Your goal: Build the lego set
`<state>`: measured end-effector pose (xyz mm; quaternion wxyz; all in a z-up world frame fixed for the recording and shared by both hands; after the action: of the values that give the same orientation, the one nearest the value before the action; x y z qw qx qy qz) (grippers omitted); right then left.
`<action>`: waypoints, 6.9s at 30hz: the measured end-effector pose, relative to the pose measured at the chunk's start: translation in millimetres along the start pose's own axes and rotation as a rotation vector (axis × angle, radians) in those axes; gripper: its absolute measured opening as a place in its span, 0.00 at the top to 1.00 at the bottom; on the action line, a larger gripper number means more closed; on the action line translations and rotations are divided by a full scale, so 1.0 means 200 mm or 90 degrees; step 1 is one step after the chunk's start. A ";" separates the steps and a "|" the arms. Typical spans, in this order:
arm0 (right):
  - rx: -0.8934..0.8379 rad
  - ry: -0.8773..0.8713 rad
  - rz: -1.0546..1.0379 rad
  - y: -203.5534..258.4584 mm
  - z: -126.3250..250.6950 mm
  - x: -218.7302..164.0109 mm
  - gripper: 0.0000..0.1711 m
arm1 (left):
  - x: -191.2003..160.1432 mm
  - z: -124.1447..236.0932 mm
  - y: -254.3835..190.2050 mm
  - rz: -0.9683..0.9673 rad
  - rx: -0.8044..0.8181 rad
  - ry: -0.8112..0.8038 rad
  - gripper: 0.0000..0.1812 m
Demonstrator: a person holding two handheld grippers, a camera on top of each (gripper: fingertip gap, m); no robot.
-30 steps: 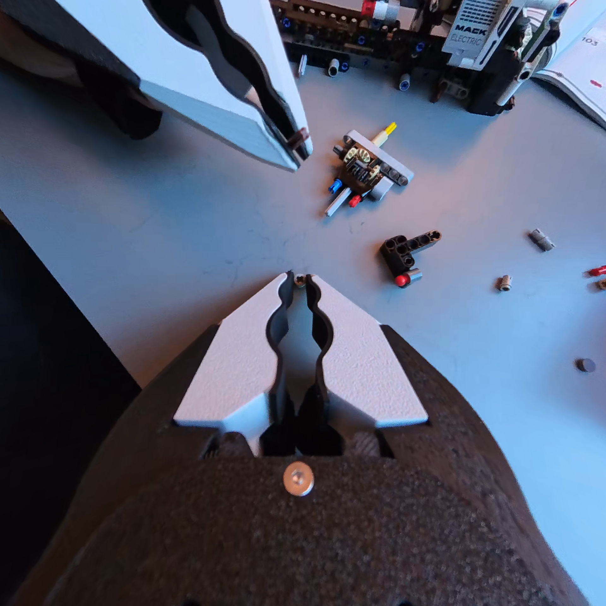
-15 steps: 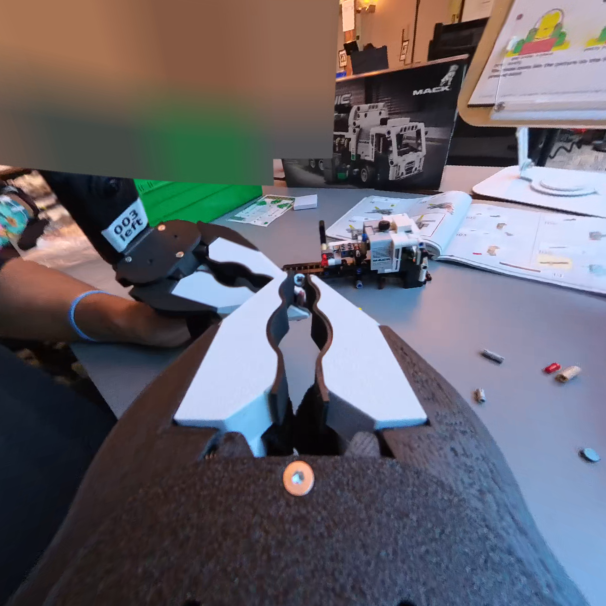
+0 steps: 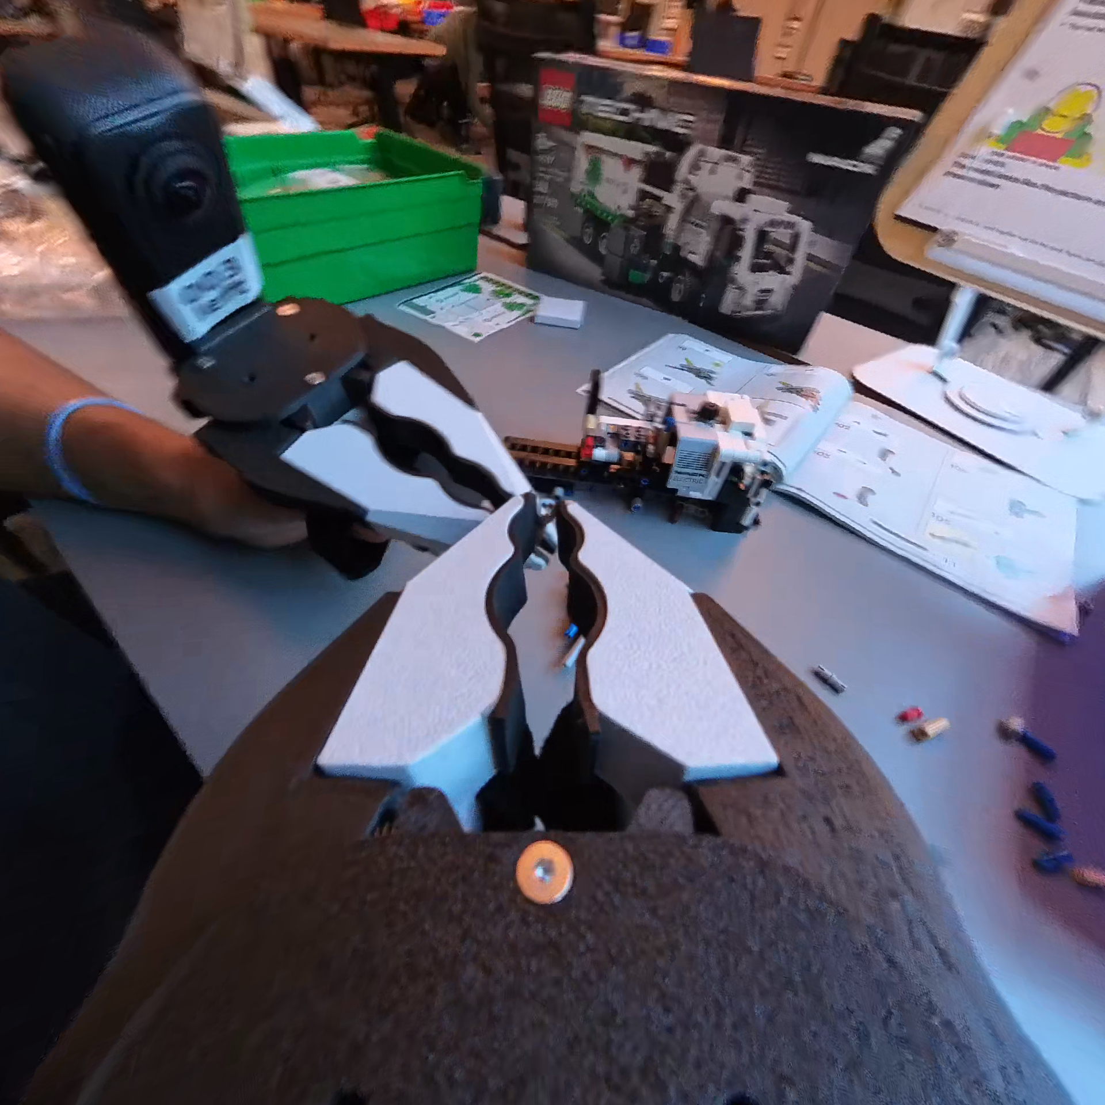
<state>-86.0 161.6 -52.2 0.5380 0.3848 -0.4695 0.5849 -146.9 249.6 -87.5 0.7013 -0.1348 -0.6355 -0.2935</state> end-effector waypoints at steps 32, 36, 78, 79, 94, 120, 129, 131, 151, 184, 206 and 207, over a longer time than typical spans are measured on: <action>0.259 0.069 0.209 -0.02 0.09 0.02 0.97 | 0.01 -0.02 -0.08 0.009 -0.169 -0.023 1.00; 0.282 0.054 0.233 -0.02 0.09 0.01 0.97 | 0.01 -0.01 -0.08 0.018 -0.193 -0.026 1.00; 0.274 0.008 0.278 -0.03 0.09 -0.12 0.97 | -0.04 -0.08 -0.07 0.158 -0.329 0.069 1.00; 0.280 0.015 0.274 -0.03 0.09 -0.12 0.97 | -0.04 -0.08 -0.07 0.159 -0.330 0.073 1.00; 0.246 0.057 0.343 -0.02 0.08 -0.17 0.93 | -0.07 -0.11 -0.07 0.214 -0.344 0.113 1.00; 0.116 0.175 0.217 -0.20 0.17 -0.27 0.88 | -0.08 -0.05 -0.07 0.226 -0.259 0.117 1.00; -0.092 0.275 0.022 -0.34 0.17 -0.47 0.90 | -0.07 -0.02 -0.03 0.251 -0.229 0.083 1.00; -0.104 0.296 -0.002 -0.41 0.15 -0.51 0.90 | -0.07 -0.01 -0.04 0.242 -0.233 0.074 1.00; -0.089 0.331 -0.022 -0.66 -0.03 -0.54 0.94 | -0.06 -0.01 -0.04 0.223 -0.232 0.060 1.00; -0.031 0.141 0.076 -0.50 0.02 -0.34 0.97 | -0.05 -0.02 0.03 0.136 -0.114 0.050 1.00; 0.040 -0.003 -0.056 0.01 0.06 -0.14 0.97 | -0.05 -0.05 -0.06 -0.072 -0.045 0.080 1.00; 0.041 -0.002 -0.066 0.00 0.06 -0.14 0.97 | -0.04 -0.05 -0.06 -0.071 -0.046 0.078 1.00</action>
<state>-84.2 143.2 -75.5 0.5542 0.4265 -0.4304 0.5706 -146.2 236.1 -100.0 0.7160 -0.1063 -0.5872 -0.3622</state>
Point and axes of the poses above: each gripper's, where its closed fingertips meet, z back along the fingers, x out of its top, y = z × x across the jaws, the point moved 7 cm from there along z, back along the fingers, and after that the axes turned 8 degrees about -x, right-handed, at the moved point
